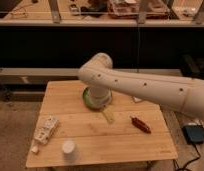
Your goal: Move the arm in a circular motion
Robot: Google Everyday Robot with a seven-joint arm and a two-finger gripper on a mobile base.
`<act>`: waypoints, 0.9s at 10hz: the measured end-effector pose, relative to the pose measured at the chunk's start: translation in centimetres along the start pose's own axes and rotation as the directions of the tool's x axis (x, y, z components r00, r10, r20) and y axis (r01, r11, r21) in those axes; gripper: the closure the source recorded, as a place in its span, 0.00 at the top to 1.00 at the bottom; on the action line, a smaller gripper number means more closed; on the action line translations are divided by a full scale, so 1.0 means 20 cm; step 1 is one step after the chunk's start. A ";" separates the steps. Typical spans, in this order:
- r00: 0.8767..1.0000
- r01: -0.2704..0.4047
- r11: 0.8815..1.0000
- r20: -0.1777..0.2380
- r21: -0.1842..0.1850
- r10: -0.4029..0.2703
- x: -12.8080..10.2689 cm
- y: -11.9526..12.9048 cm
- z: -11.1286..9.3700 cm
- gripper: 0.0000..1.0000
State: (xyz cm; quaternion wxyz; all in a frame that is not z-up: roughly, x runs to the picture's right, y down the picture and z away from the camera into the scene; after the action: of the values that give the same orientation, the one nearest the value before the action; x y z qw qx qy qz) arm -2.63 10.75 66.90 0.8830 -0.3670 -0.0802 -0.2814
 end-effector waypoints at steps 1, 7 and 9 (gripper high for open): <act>1.000 0.003 1.000 0.030 -0.023 -0.002 -0.12 -0.07 0.00 0.80; 0.981 0.076 0.997 0.179 0.015 -0.078 -0.63 -0.73 0.07 0.80; 0.991 0.088 0.991 0.094 0.101 -0.097 -0.29 -0.96 0.09 0.80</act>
State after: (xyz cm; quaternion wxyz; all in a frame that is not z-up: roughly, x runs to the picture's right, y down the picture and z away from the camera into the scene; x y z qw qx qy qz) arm -18.05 3.64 77.80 0.8806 -0.3333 -0.1543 -0.2994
